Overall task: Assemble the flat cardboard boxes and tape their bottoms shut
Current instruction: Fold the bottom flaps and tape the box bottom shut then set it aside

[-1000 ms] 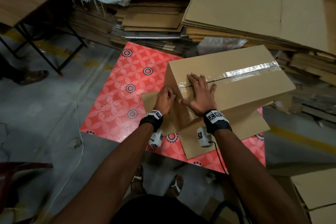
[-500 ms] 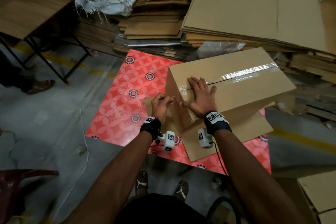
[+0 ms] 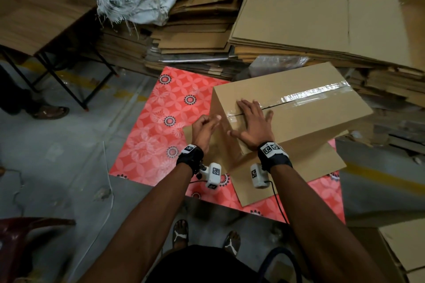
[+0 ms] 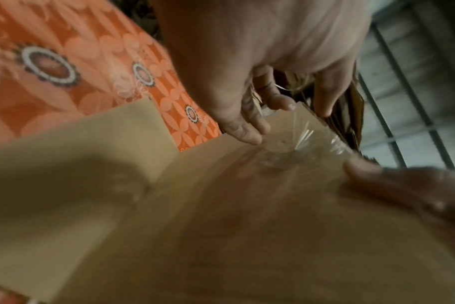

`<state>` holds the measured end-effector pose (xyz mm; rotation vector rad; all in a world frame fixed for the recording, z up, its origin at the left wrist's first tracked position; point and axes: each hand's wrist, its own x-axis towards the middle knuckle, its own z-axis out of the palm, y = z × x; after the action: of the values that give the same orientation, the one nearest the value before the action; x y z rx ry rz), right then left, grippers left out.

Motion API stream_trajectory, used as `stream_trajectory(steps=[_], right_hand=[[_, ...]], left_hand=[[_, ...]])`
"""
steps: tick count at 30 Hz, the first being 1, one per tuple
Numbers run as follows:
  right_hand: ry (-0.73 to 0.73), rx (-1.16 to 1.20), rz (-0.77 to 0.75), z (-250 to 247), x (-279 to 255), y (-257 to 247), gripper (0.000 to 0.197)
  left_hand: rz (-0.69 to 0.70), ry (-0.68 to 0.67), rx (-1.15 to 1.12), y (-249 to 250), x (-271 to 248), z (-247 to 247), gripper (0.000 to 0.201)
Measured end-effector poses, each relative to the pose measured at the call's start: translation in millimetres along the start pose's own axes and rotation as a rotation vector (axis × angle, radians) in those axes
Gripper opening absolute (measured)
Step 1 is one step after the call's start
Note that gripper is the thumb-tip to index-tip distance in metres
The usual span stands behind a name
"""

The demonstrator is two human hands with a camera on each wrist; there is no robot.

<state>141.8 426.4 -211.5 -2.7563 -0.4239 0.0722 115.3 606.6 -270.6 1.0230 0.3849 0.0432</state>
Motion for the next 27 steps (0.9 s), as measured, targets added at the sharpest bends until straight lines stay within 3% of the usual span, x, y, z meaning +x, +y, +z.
stream_trajectory(steps=[6,10,13,16,21,27], right_hand=[[0.002,-0.002,-0.002,0.4,-0.1,0.3,0.109],[0.008,-0.018,-0.007,1.4,0.1,1.0,0.107],[0.011,-0.017,-0.005,2.1,0.0,1.5,0.107],[0.021,-0.014,-0.015,2.6,-0.2,2.5,0.106],[0.011,-0.006,-0.097,1.3,-3.0,0.2,0.093],[0.019,0.022,-0.172,1.2,-3.9,-2.1,0.075]], left_hand=[[0.016,-0.018,0.012,3.1,-4.6,-0.3,0.017],[0.026,-0.068,0.101,0.6,-5.5,2.4,0.041],[0.094,-0.040,0.278,0.2,-3.0,2.9,0.023],[0.102,-0.058,0.291,5.0,-3.7,1.0,0.007],[0.062,-0.076,0.305,14.7,-1.0,0.7,0.018],[0.034,-0.219,0.306,21.1,-10.3,5.5,0.015]])
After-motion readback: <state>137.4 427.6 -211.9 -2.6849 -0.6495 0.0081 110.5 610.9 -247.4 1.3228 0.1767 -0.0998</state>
